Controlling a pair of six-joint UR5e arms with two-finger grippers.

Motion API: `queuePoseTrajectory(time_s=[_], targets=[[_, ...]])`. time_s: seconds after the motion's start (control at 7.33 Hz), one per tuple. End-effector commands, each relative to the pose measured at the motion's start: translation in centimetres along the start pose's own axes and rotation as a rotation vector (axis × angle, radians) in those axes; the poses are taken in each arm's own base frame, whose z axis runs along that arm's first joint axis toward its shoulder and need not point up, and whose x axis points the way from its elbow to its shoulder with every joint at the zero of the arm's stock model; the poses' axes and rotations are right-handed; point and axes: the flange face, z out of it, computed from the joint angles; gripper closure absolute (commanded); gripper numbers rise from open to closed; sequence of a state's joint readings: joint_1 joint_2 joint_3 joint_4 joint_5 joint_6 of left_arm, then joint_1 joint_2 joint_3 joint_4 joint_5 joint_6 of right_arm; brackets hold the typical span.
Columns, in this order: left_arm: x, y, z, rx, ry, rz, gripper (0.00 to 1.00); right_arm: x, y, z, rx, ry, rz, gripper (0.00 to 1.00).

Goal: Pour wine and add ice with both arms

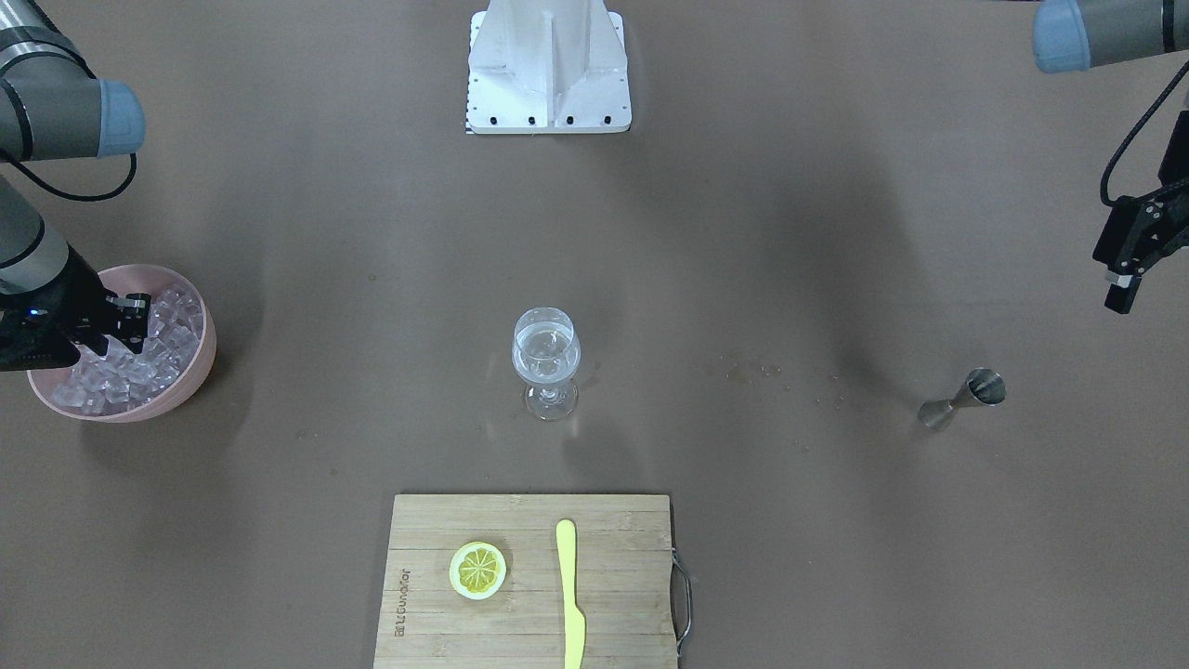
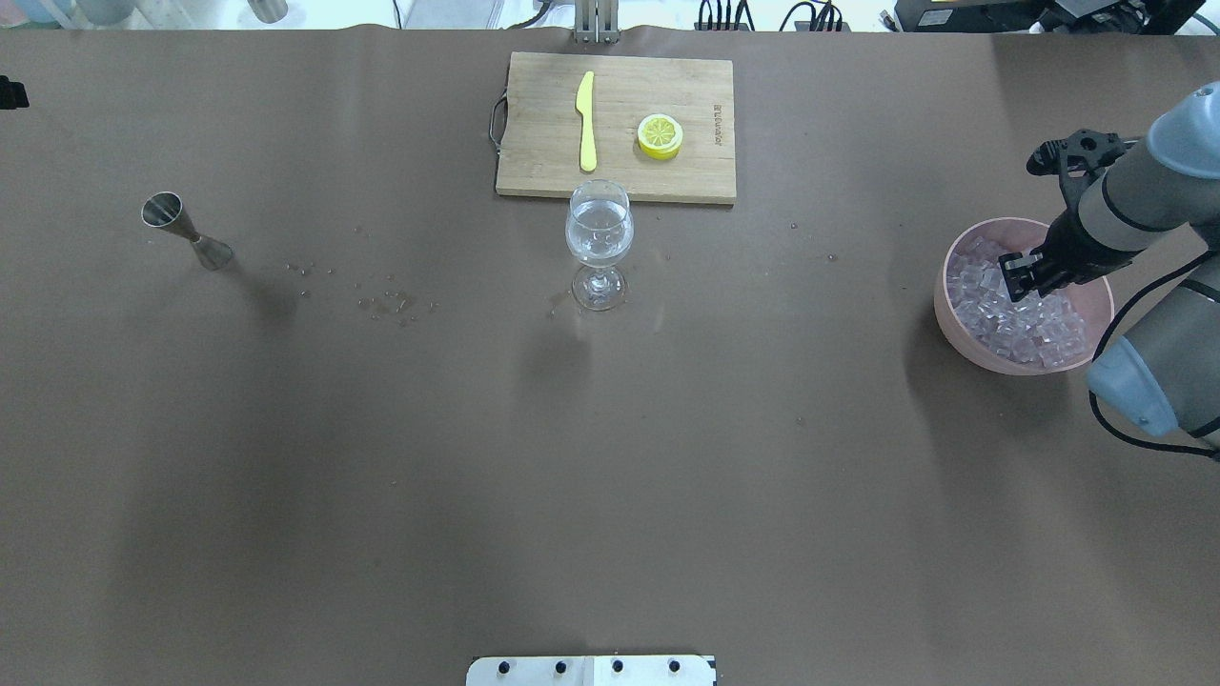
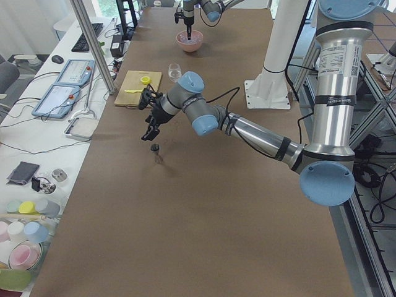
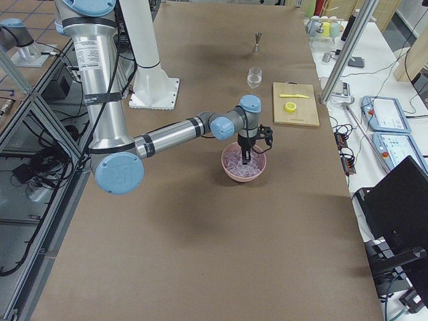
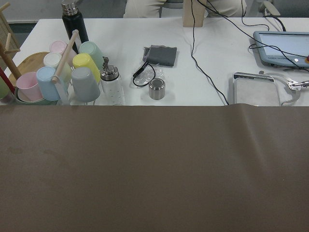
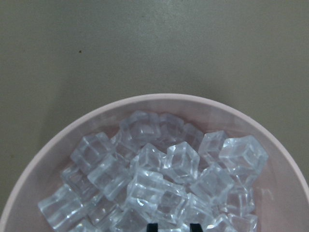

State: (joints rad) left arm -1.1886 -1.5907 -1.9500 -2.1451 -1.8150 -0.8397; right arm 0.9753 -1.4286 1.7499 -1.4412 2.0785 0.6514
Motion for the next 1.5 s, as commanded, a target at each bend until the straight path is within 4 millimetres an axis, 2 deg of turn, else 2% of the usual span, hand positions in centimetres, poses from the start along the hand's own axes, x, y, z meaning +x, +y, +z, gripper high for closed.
queuePoseTrajectory(time_s=[0.0,0.14,0.27,0.41,0.55,0.82,0.96,1.09,1.23,1.36], targets=[[0.1,-0.2,0.0,0.002,0.002,0.0,0.02,-0.2,0.0,-0.4,0.006,-0.004,0.0,1.0],[0.1,-0.3,-0.1,0.001,-0.003,-0.003,0.02,0.2,-0.8,-2.1,0.028,-0.025,0.011,1.0],[-0.1,-0.5,-0.1,0.002,-0.006,-0.005,0.02,0.5,-1.1,-5.0,0.056,-0.047,0.024,1.0],[0.1,-0.5,-0.1,0.001,0.0,-0.001,0.02,0.1,-1.6,-7.6,0.068,-0.082,0.035,1.0],[0.0,-0.6,-0.1,0.003,-0.002,-0.003,0.02,-0.9,-2.0,-9.4,0.087,-0.115,0.025,1.0],[-0.9,-1.2,-0.3,0.015,-0.015,-0.005,0.02,-2.8,-3.0,-11.1,0.113,-0.146,0.003,1.0],[-2.2,-1.6,-0.2,-0.008,-0.04,-0.023,0.02,-3.7,-3.3,-12.0,0.129,-0.16,-0.011,1.0],[-2.9,-2.7,-0.6,-0.1,-0.025,0.033,0.02,-5.0,-3.8,-13.4,0.147,-0.185,-0.029,1.0],[-4.6,-4.6,-1.5,-0.172,-0.047,0.11,0.02,-6.3,-4.2,-14.6,0.161,-0.211,-0.01,1.0],[-5.8,-6.1,-1.4,-0.256,-0.099,0.159,0.02,-7.9,-4.2,-16.2,0.181,-0.242,0.028,1.0]])
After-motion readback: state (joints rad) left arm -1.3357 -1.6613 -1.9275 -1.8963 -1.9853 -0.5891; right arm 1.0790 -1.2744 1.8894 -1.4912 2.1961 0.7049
